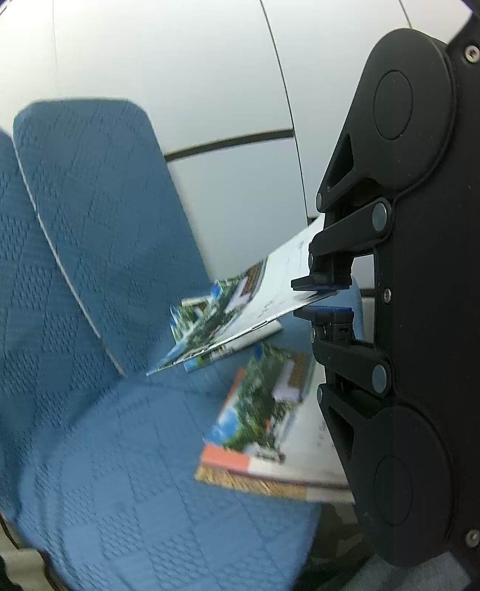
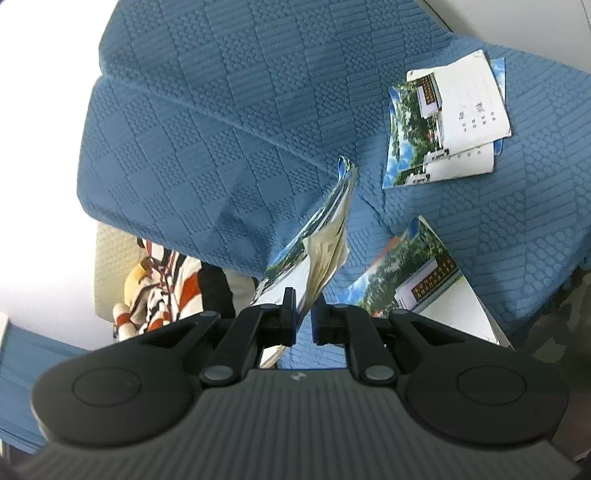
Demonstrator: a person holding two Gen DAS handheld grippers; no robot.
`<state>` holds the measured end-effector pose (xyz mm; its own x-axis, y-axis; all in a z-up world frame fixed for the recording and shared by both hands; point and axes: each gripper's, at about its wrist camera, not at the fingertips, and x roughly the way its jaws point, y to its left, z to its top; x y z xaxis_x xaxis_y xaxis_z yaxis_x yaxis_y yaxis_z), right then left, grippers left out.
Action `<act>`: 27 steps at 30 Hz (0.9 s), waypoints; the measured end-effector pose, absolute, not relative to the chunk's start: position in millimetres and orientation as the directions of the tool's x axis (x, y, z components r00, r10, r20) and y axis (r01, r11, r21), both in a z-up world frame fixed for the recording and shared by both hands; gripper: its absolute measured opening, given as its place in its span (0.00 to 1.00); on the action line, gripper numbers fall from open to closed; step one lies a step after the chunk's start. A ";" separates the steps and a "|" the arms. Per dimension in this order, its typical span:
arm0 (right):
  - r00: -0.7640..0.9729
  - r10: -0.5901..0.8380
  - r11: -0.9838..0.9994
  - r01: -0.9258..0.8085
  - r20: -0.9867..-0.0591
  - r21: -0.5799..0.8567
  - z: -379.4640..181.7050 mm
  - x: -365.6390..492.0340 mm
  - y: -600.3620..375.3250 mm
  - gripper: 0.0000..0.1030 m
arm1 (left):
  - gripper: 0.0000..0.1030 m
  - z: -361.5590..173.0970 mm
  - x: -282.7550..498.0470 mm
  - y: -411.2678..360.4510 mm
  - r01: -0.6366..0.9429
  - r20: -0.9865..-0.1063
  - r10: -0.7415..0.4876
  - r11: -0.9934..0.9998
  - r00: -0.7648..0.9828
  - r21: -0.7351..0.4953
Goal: Organize objects
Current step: 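Lower the held postcards onto the book stack and open both grippers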
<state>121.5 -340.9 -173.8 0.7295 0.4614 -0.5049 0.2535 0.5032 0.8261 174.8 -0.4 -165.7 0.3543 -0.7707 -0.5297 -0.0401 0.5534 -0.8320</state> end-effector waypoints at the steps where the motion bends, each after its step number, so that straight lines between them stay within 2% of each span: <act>1: 0.725 0.462 0.509 0.255 -0.511 0.822 -177.0 121.1 -338.0 0.10 | 0.06 -170.8 172.9 1.6 -0.048 -0.541 -0.764 0.562 0.352 -0.825; 16: 0.641 0.414 0.624 0.317 -0.646 0.714 -239.3 115.3 -316.8 0.10 | 0.05 -247.9 152.2 -5.1 -0.123 -0.677 -0.682 0.673 0.278 -0.729; 27: 0.564 0.394 0.664 0.371 -0.726 0.649 -284.2 107.4 -312.5 0.12 | 0.05 -274.2 142.1 -20.7 -0.116 -0.788 -0.574 0.787 0.224 -0.606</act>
<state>107.4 -312.5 -284.2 0.5637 0.3944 -0.7257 0.3714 0.6638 0.6492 142.1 -20.7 -274.2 0.2239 -0.5740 -0.7876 -0.1159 0.7867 -0.6063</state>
